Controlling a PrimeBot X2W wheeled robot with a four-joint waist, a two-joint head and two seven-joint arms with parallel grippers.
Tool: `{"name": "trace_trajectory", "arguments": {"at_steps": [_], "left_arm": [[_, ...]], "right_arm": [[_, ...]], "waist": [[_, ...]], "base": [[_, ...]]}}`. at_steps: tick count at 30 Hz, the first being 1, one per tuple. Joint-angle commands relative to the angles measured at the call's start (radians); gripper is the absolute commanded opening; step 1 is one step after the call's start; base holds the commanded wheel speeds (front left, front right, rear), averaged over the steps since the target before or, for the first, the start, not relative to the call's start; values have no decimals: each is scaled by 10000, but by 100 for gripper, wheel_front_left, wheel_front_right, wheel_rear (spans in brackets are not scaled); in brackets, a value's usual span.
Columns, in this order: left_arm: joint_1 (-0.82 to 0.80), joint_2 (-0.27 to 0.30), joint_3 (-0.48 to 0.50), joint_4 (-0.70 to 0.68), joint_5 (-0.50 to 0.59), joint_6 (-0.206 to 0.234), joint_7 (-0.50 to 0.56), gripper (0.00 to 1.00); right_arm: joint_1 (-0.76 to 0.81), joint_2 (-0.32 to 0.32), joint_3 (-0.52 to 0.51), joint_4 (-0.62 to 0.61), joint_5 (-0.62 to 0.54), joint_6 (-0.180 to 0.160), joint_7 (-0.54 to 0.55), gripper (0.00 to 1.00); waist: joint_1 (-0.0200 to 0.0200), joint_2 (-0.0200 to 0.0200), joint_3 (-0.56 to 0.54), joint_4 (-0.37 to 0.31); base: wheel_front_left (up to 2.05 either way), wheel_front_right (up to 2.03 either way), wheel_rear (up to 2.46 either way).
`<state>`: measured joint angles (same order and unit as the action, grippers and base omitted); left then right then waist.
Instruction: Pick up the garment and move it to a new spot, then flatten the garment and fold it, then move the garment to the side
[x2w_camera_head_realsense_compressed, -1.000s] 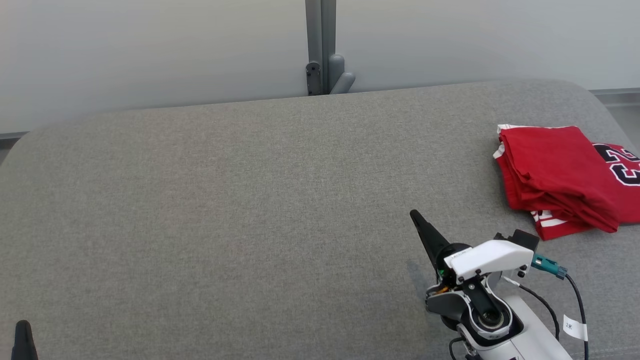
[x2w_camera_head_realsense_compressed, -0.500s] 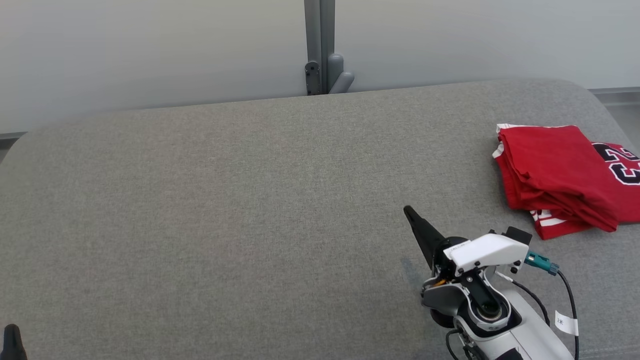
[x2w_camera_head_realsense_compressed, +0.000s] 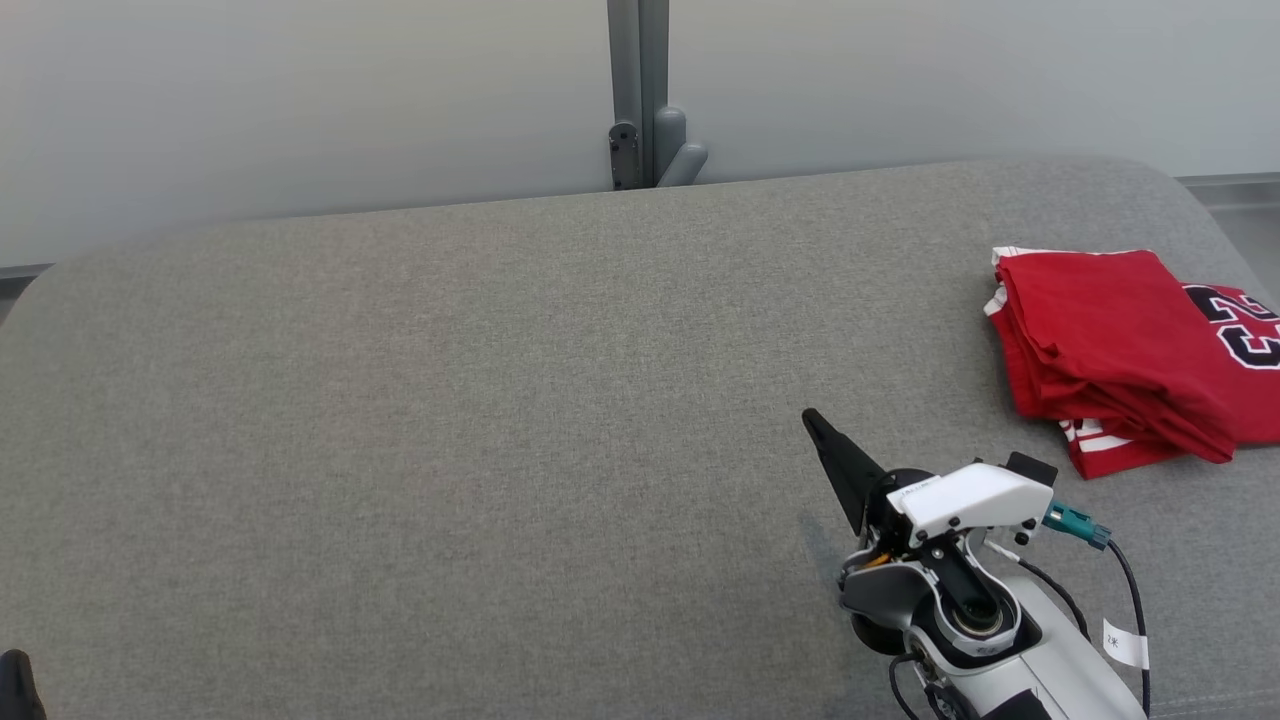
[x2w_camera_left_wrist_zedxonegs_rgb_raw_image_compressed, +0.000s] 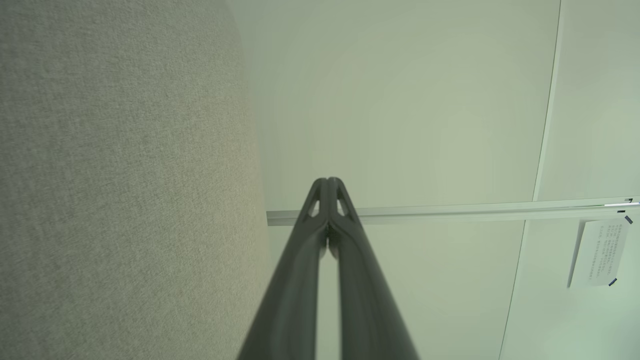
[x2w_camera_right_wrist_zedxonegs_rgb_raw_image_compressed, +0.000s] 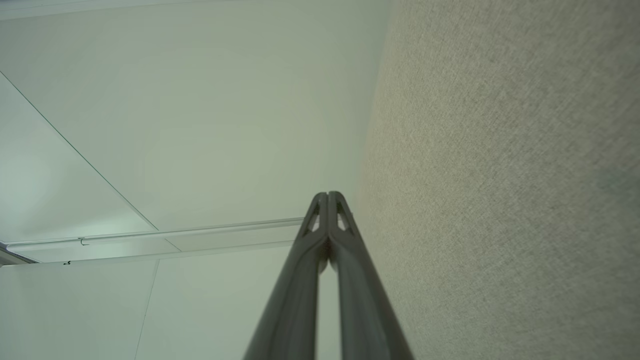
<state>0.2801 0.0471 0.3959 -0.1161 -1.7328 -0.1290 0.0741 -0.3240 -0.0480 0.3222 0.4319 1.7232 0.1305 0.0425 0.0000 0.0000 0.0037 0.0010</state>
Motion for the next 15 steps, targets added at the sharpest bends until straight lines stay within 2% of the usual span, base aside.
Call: {"name": "trace_trajectory", "arguments": {"at_steps": [1,15], "left_arm": [[138,58,31,-25,-23,-32,27,0],[136,58,30,-24,-24,-32,26,0]], "right_arm": [[-96,-41,15,15,50,4,22,0],[-97,-41,16,14,50,4,21,0]], "waist": [[0,0,0,1],[0,0,0,1]], "base": [[0,0,0],[0,0,0]]}}
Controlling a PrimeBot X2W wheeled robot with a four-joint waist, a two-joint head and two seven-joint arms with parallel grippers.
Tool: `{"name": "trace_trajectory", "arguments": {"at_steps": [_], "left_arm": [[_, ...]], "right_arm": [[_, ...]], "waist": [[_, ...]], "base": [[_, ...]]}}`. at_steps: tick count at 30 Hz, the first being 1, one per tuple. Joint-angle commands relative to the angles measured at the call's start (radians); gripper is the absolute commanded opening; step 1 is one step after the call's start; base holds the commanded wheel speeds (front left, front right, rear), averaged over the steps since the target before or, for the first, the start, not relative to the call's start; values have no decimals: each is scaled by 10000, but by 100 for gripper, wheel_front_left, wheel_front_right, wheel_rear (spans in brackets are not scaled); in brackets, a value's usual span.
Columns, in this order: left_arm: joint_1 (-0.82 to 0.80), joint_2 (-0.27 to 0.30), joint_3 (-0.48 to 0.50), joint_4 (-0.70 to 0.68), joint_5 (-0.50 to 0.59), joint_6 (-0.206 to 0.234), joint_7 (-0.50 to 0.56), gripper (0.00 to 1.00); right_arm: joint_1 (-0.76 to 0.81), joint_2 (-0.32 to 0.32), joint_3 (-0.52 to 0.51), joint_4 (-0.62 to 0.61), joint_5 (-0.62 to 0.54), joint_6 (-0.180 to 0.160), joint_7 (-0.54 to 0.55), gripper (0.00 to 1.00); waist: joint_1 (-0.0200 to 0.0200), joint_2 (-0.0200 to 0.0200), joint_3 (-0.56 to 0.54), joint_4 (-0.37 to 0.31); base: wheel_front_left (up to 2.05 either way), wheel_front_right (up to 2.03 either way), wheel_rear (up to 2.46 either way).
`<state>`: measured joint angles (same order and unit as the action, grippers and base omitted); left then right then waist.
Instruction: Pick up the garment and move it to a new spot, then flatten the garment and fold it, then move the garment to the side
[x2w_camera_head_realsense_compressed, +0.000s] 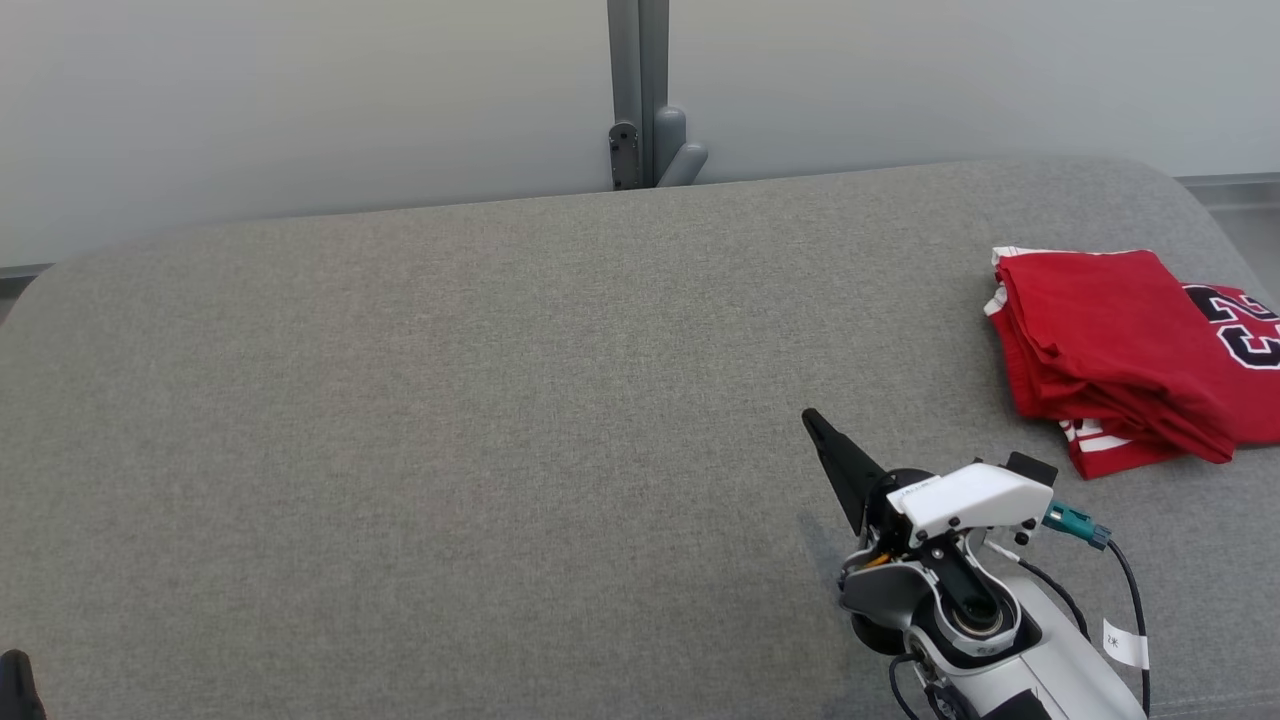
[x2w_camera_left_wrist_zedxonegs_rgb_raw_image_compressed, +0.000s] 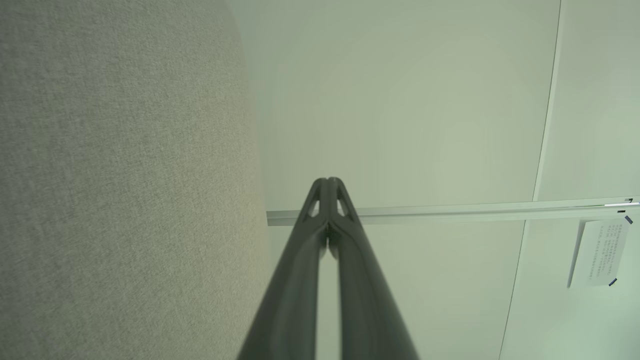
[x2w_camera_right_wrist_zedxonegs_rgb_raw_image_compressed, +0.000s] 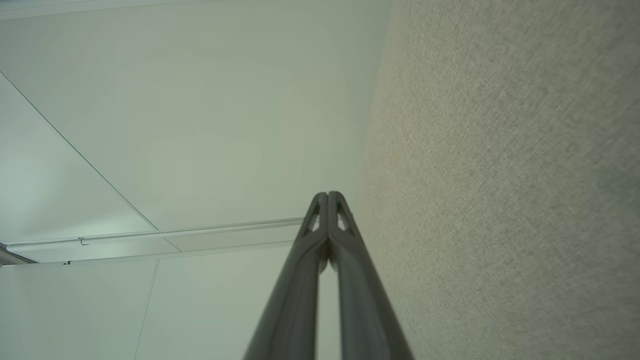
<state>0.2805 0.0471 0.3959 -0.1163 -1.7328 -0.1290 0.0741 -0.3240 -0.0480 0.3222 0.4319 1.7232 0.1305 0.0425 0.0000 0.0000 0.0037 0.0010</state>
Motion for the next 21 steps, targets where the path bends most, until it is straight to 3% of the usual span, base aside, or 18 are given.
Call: {"name": "trace_trajectory", "arguments": {"at_steps": [1,21], "left_arm": [[132,58,30,-22,-24,-32,26,0],[132,58,28,-22,-25,-32,24,0]], "right_arm": [[-97,-41,16,14,50,4,21,0],[-97,-41,16,14,51,4,20,0]], "waist": [[0,0,0,0],[0,0,0,0]], "base": [[0,0,0],[0,0,0]]}}
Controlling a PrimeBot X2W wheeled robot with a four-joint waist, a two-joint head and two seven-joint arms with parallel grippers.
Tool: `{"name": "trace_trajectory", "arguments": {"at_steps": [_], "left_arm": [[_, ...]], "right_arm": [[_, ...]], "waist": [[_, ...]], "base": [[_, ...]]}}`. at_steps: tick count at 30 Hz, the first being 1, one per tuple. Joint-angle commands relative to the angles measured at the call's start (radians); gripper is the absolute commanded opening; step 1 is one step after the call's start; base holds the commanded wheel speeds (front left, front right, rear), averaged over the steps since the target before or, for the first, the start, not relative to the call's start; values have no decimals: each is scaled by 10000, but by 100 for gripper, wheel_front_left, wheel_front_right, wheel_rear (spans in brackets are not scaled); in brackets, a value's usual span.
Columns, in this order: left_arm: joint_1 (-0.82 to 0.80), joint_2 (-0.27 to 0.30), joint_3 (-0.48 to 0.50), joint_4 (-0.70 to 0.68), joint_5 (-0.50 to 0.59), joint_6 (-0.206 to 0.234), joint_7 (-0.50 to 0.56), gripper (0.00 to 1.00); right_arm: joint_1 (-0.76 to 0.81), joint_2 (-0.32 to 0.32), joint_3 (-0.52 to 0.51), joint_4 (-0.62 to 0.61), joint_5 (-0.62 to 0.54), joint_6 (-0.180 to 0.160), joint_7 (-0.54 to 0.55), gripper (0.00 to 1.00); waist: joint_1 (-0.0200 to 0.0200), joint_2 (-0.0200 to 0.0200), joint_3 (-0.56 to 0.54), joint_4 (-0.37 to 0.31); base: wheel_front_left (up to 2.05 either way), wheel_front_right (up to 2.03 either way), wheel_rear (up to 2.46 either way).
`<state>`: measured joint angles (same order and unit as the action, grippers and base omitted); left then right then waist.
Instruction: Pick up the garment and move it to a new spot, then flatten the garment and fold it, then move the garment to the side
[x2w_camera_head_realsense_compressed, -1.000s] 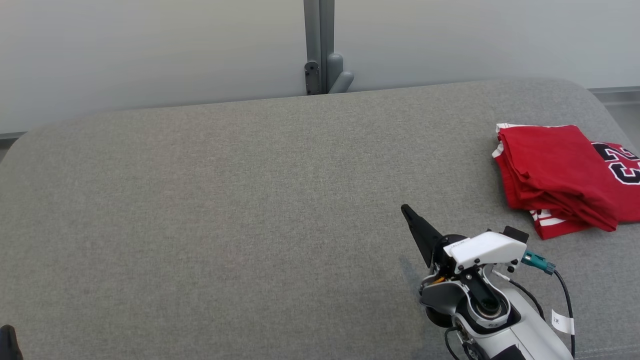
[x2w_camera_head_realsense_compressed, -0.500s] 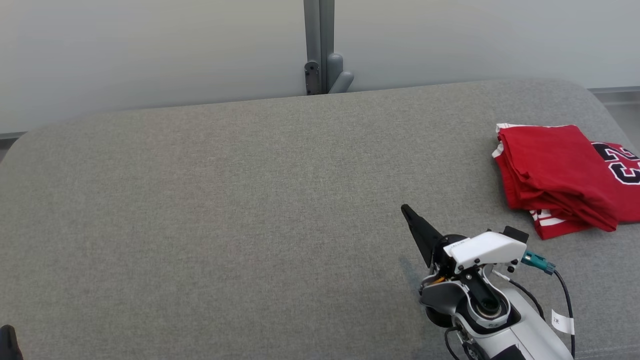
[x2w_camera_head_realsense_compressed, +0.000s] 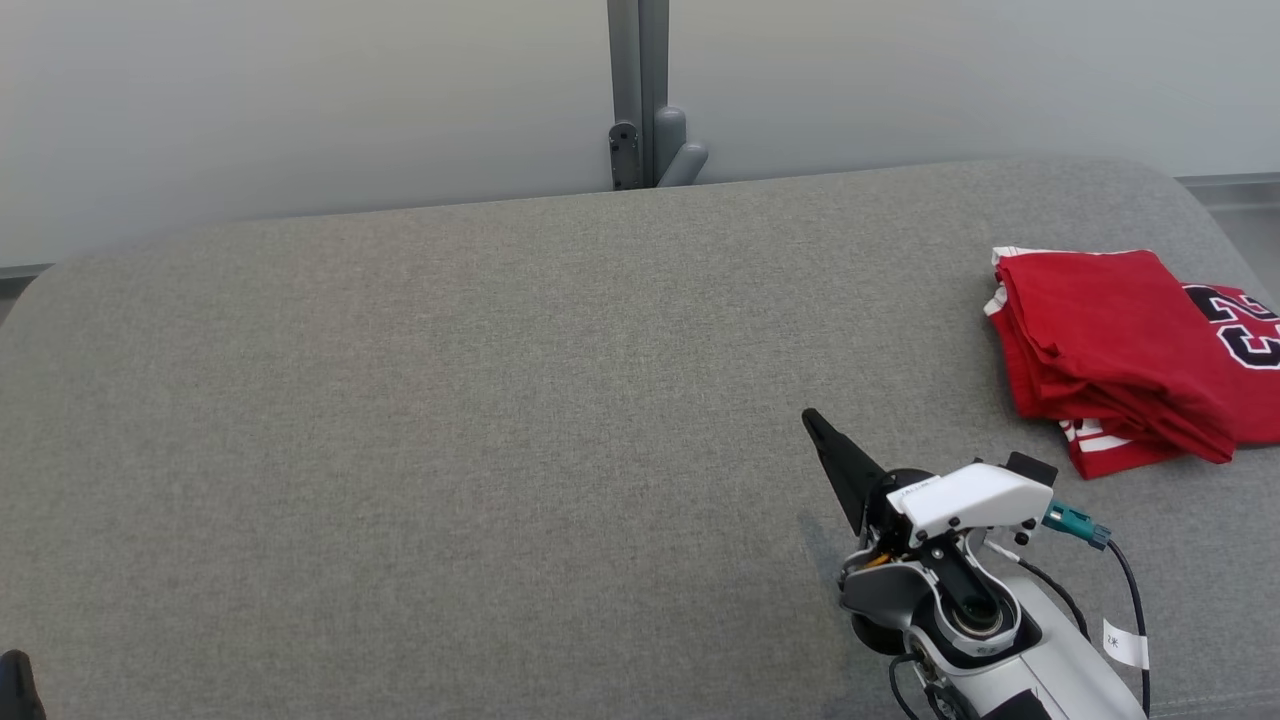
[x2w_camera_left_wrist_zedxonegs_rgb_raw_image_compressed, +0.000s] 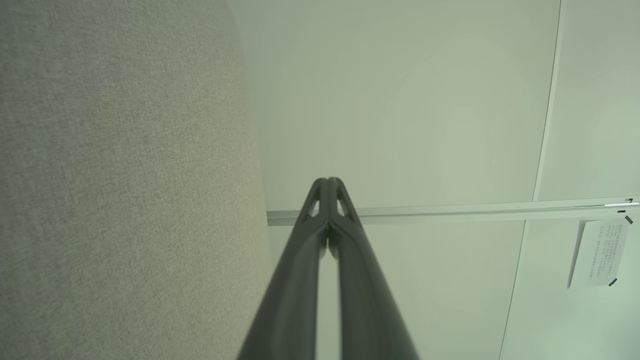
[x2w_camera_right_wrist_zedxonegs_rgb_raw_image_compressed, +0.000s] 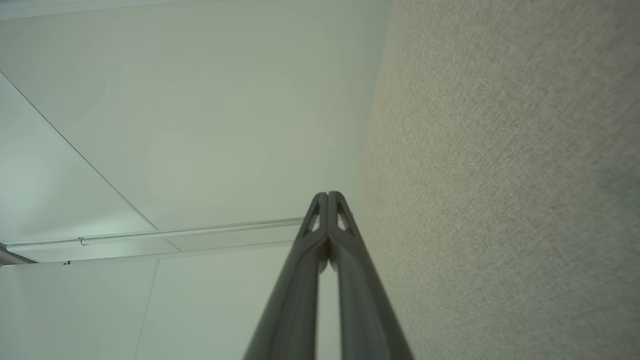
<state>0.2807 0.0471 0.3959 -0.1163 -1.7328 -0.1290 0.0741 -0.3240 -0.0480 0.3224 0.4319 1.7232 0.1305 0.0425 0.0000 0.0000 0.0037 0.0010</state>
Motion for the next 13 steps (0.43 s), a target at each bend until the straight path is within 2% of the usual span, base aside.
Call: {"name": "trace_trajectory", "arguments": {"at_steps": [1,13], "left_arm": [[130,58,28,-22,-25,-32,24,0],[130,58,28,-22,-25,-32,24,0]], "right_arm": [[-97,-41,14,14,51,4,20,0],[-97,-41,14,14,52,4,20,0]], "waist": [[0,0,0,1],[0,0,0,1]], "base": [[0,0,0],[0,0,0]]}}
